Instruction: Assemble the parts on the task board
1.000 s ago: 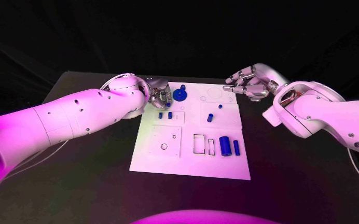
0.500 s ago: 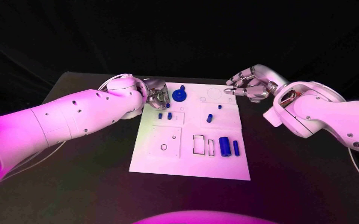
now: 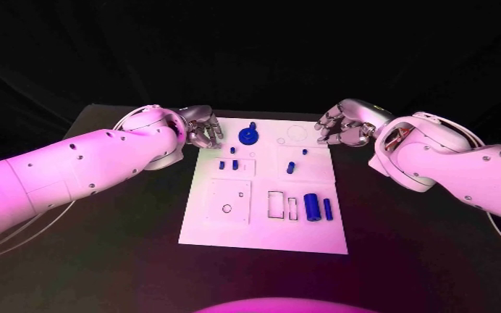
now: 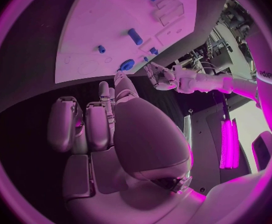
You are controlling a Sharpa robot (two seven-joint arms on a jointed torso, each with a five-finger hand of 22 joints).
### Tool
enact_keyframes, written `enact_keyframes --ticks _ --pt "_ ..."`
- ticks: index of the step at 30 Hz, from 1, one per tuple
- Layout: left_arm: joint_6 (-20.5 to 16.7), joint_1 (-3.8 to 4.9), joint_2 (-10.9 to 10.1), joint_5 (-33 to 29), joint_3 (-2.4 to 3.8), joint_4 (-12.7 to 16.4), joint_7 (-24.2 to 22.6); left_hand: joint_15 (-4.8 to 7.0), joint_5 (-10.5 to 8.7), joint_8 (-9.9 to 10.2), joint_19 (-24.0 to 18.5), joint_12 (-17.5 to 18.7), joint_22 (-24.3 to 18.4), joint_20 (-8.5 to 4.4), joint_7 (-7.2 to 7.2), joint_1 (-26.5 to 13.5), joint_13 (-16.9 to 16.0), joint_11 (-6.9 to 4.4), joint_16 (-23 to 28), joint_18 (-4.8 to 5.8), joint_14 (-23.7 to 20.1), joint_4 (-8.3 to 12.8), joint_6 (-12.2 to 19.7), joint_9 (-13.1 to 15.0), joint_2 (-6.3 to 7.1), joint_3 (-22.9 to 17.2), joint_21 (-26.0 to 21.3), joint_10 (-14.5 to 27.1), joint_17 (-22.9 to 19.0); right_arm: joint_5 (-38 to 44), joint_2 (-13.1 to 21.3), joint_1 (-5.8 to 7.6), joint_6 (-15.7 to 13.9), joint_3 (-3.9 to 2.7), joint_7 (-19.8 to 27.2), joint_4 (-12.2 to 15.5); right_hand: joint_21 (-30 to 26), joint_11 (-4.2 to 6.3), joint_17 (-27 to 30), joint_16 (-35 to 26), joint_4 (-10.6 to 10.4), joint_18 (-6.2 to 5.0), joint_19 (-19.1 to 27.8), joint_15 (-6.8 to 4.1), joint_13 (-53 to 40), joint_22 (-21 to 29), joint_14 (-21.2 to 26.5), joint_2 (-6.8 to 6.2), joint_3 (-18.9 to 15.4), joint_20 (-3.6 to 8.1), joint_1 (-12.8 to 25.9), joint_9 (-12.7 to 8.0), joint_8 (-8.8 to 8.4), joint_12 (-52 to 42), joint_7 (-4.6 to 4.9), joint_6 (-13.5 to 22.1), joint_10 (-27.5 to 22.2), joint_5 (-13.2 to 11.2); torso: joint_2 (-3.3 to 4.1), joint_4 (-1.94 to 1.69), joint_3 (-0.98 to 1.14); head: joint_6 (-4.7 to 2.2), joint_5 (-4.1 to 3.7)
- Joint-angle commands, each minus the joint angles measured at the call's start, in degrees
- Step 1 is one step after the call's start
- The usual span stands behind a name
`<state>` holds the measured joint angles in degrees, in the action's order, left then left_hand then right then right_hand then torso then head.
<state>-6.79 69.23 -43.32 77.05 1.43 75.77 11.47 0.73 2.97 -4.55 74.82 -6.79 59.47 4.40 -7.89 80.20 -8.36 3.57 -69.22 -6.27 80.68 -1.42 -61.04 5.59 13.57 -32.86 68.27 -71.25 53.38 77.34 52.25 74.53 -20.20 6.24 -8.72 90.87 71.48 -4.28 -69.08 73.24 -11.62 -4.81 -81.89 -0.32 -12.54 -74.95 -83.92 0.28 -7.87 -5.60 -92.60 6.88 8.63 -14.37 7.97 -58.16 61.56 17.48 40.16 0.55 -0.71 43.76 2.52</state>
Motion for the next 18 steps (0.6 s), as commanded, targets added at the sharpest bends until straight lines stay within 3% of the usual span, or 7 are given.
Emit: enact_keyframes --ticks 1,6,11,14,15,18 --pt "-8.0 0.22 -1.7 -14.0 0.17 2.2 -6.5 -0.01 -0.03 -0.3 -1.0 -0.4 -1.2 -0.02 -0.09 0.6 -0.2 0.24 1.0 -0.87 -0.6 0.3 -0.8 0.0 -0.18 -0.3 -0.9 -0.4 -1.4 13.2 -1.1 -0.43 3.3 0.03 -2.7 -1.0 0.5 -0.05 -0.3 0.4 -0.1 1.0 -0.4 -0.03 1.0 -5.7 -2.4 -0.3 0.6 0.06 -0.6 -0.2 -0.48 1.1 -0.07 -0.6 0.6 -0.4 0.09 0.06 0.01 -0.33 -1.2" --pt "-12.1 0.31 -4.8 -32.9 0.25 6.4 -14.3 -0.54 -0.02 -0.9 -8.2 -0.5 -13.8 0.43 -0.86 -0.2 -0.4 0.79 10.8 -3.33 -6.0 0.1 -2.0 0.0 -0.88 0.1 -11.6 0.7 -14.2 17.1 -3.1 -1.31 4.3 0.08 -3.4 -2.7 0.8 -0.07 -0.5 0.8 -0.4 1.04 -0.4 0.02 2.1 -6.0 -2.4 -0.52 1.4 0.06 -1.1 -0.4 -1.03 2.3 -0.13 -1.1 1.0 -0.5 0.16 -0.09 -0.07 -0.47 -2.43" --pt "-13.4 0.31 -6.6 -48.0 0.27 9.5 -21.4 -0.57 -0.09 -1.1 -10.2 -1.2 -18.5 0.59 -0.92 -1.5 -0.8 0.77 14.5 -4.15 -7.4 -0.5 -2.4 -0.1 -1.57 2.2 -16.1 0.6 -18.6 19.2 -5.0 -2.13 4.8 0.14 -3.6 -4.6 1.3 -0.02 -0.7 1.1 -0.6 1.12 -0.6 -0.05 2.8 -6.4 -2.4 -0.61 2.1 0.11 -1.5 -0.4 -1.26 3.0 -0.2 -1.7 1.3 -0.5 0.21 -0.03 -0.24 -0.51 -3.15" --pt "-13.1 0.31 -7.7 -59.2 0.27 11.2 -25.0 -0.67 -0.05 -1.0 -10.7 -1.5 -20.6 0.63 -0.97 -1.8 -1.0 0.87 16.5 -4.37 -8.2 -0.6 -2.3 -0.3 -2.2 3.5 -18.2 1.0 -20.9 19.9 -6.5 -2.76 4.8 0.17 -3.5 -6.3 1.4 -0.09 -0.8 1.2 -0.7 1.16 -0.6 -0.01 3.2 -6.5 -2.4 -0.76 2.5 0.08 -1.6 -0.5 -1.41 3.4 -0.11 -2.0 1.4 -0.5 0.28 0.07 -0.28 -0.67 -3.08" --pt "-12.8 0.31 -8.0 -61.4 0.27 11.6 -25.7 -0.69 -0.06 -1.0 -10.7 -1.6 -20.7 0.66 -0.94 -1.9 -1.0 0.89 16.6 -4.35 -8.2 -0.6 -2.3 -0.3 -2.33 3.8 -18.4 1.0 -21.0 20.1 -6.9 -2.92 4.8 0.17 -3.4 -6.7 1.5 -0.12 -0.8 1.2 -0.8 1.16 -0.6 0.01 3.3 -6.6 -2.4 -0.81 2.6 0.07 -1.6 -0.5 -1.47 3.5 -0.08 -2.0 1.5 -0.5 0.3 0.06 -0.2 -0.72 -3.02" --pt "-12.0 0.31 -8.6 -65.1 0.26 12.5 -27.2 -0.71 -0.05 -1.0 -10.6 -1.7 -21.0 0.69 -0.91 -2.0 -1.1 0.91 17.1 -4.34 -8.4 -0.7 -2.3 -0.3 -2.57 4.3 -18.8 1.2 -21.5 20.2 -7.8 -3.31 5.2 0.18 -3.1 -7.6 1.5 -0.15 -0.8 1.3 -0.8 1.17 -0.6 0.04 3.4 -6.6 -2.4 -0.88 2.7 0.05 -1.6 -0.5 -1.55 3.6 -0.04 -2.1 1.5 -0.5 0.29 -0.12 -0.26 -0.6 -2.86"
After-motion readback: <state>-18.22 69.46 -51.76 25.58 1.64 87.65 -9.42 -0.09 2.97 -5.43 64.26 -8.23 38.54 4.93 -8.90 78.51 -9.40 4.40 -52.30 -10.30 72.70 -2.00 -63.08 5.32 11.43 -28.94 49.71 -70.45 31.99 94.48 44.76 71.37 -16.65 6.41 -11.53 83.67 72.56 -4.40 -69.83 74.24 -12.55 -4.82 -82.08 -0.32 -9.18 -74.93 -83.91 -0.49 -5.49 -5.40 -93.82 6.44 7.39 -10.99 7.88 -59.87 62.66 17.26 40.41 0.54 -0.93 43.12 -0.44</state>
